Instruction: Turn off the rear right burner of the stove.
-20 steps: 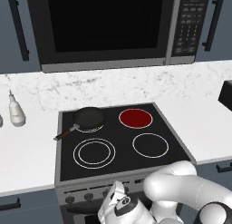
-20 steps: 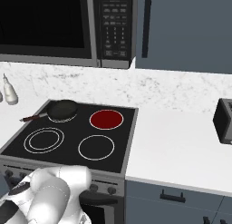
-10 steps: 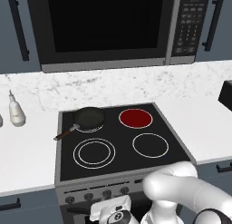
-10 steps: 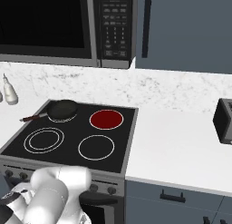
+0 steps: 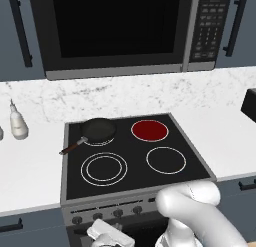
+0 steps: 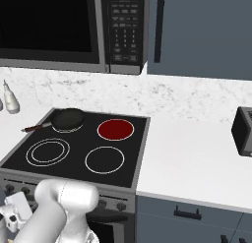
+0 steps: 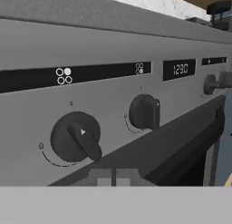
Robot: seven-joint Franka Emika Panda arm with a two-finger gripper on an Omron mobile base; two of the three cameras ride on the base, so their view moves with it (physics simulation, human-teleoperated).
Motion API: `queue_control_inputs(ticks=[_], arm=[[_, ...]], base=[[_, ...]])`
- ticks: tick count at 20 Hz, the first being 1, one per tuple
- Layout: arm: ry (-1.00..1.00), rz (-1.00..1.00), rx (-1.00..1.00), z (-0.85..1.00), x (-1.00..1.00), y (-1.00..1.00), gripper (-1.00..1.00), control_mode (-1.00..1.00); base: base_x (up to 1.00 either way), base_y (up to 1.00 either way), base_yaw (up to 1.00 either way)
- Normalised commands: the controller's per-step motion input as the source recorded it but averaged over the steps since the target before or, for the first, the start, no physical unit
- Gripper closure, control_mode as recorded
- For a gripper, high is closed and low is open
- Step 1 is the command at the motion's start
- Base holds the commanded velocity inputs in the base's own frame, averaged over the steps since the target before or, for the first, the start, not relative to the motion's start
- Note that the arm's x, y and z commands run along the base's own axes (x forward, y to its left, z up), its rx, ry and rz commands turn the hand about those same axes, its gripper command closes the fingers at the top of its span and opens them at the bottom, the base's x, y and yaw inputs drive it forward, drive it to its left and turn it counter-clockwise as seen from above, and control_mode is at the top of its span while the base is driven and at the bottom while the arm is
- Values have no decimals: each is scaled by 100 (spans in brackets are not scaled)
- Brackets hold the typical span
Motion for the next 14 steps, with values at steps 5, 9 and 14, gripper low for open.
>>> queue_control_inputs(ticks=[5,9,14], arm=[[-20,-57,43,28,44,-42,100,-100],[0,-7,9,7,0,-16,100,-100],[0,0,1,0,0,0,100,-100]], base=[[0,0,0],[0,0,0],[0,0,0]])
